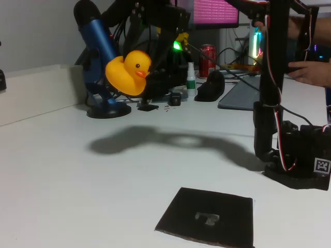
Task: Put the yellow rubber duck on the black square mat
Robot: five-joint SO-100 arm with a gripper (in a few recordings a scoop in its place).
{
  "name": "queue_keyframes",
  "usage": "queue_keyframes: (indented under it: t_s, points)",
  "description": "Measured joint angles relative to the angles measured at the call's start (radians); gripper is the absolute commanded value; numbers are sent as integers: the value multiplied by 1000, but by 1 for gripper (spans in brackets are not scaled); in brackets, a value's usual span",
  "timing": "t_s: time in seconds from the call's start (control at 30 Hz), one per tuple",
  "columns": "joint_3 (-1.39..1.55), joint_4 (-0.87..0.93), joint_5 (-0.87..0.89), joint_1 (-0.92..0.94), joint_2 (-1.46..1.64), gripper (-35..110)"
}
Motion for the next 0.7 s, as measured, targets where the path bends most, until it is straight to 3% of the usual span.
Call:
queue_keyframes:
  t_s: [0.37,0.7]
  points:
    - [212,0,0,-449,52,15]
    - [227,0,-8,-724,52,15]
